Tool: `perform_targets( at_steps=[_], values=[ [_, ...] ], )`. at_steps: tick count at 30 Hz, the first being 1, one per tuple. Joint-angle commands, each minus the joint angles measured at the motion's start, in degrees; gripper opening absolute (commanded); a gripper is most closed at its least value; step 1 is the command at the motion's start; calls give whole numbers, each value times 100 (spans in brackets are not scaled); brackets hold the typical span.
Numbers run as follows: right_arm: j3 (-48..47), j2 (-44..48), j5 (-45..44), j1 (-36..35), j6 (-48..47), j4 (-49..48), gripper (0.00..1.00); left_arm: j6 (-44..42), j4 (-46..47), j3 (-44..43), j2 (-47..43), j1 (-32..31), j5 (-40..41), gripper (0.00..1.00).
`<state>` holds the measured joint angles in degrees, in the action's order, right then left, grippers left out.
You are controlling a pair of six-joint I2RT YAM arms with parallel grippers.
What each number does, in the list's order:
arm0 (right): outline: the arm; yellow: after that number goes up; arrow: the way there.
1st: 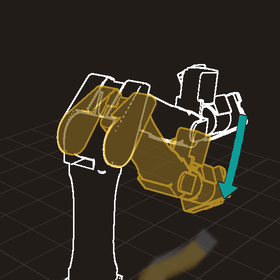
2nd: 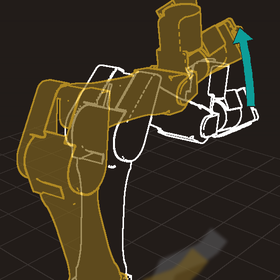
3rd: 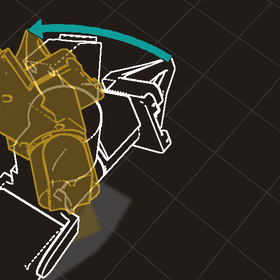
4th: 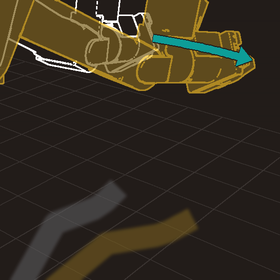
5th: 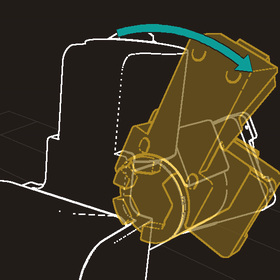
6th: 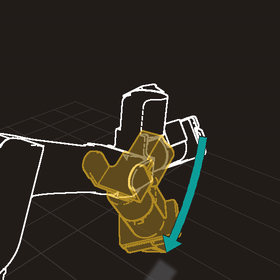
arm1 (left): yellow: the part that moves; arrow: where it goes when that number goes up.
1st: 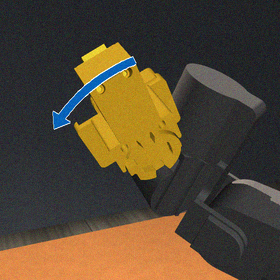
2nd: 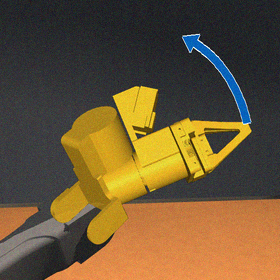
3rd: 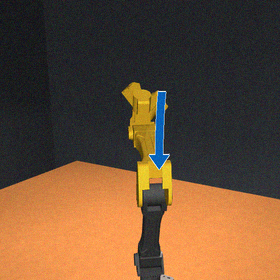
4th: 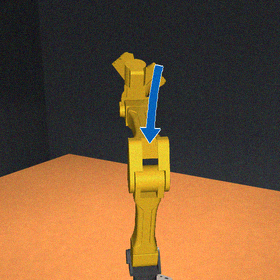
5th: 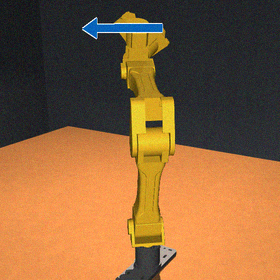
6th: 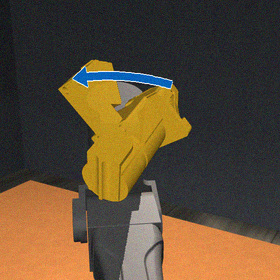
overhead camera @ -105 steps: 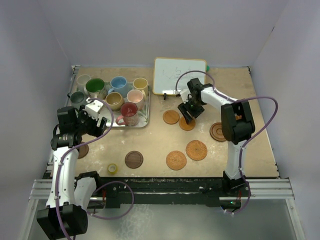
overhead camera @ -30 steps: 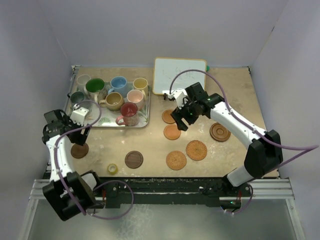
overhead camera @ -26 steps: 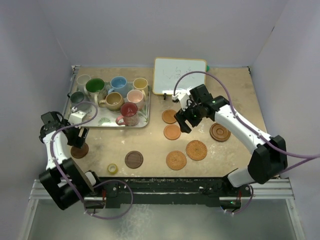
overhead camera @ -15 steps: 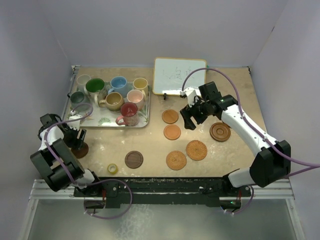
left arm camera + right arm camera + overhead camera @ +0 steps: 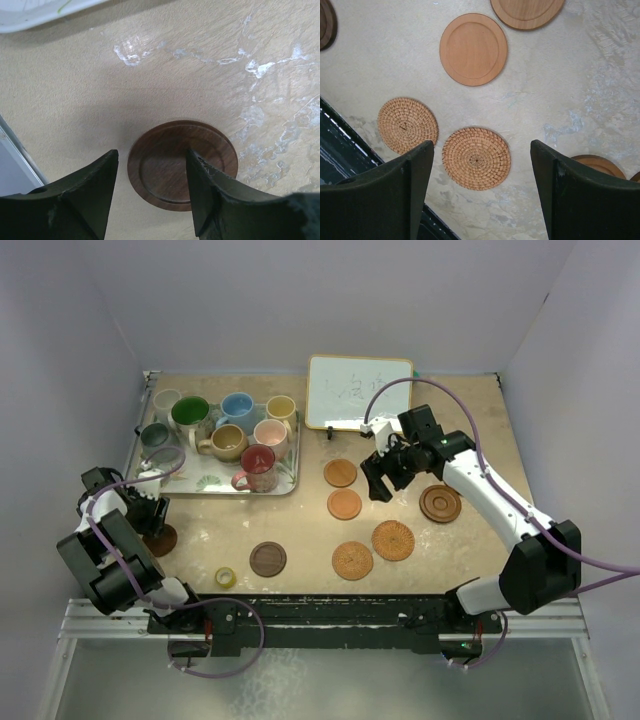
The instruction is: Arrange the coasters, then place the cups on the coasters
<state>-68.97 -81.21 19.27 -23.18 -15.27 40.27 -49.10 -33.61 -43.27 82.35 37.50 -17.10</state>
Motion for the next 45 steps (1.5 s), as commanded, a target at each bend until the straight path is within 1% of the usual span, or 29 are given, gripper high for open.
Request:
perform_targets(
  at_steps=[1, 7, 10, 13, 16, 20, 25, 29, 32, 35, 38, 42, 44, 45],
  values=[
    [6, 70, 196, 25, -95, 57, 80, -368, -48, 210, 261, 38, 140, 51],
    [6, 70, 200, 50, -100, 70, 80, -773, -415, 312, 277, 21, -262, 41],
    [23, 87, 188, 75, -113, 63, 80, -996, -583, 306, 261, 8, -481, 37],
    [32, 83, 170, 94, -130, 54, 80, -1196, -741, 301, 240, -106, -554, 36],
    [42, 71, 165, 111, -140, 57, 80, -1216, -788, 322, 202, -372, -472, 35],
    [41, 40, 140, 118, -142, 52, 80, -1224, -760, 409, 61, -876, -430, 35],
    [46, -7, 70, 128, -164, 52, 80, -1165, -864, 329, -133, -1507, -683, 33],
    [58, -35, 34, 157, -181, 42, 80, -1129, -1167, 44, -368, -1648, -921, 32],
    [46, -60, 26, 161, -200, 53, 80, -1268, -1415, -57, -725, -1648, -950, 35],
    [41, -70, 29, 160, -236, 64, 80, -1517, -1664, -47, -1192, -1649, -958, 42],
    [41, -79, 31, 156, -272, 73, 80, -1702, -1835, -78, -1455, -1642, -723, 49],
    [33, -69, 33, 160, -318, 35, 80, -2132, -2105, -164, -1336, -1559, -322, 56],
    [31, -50, 33, 160, -326, 4, 80, -2531, -2349, -238, -1109, -1359, -222, 60],
    [32, -40, 33, 157, -328, -29, 80, -2763, -2457, -272, -950, -1203, -195, 64]
  ],
)
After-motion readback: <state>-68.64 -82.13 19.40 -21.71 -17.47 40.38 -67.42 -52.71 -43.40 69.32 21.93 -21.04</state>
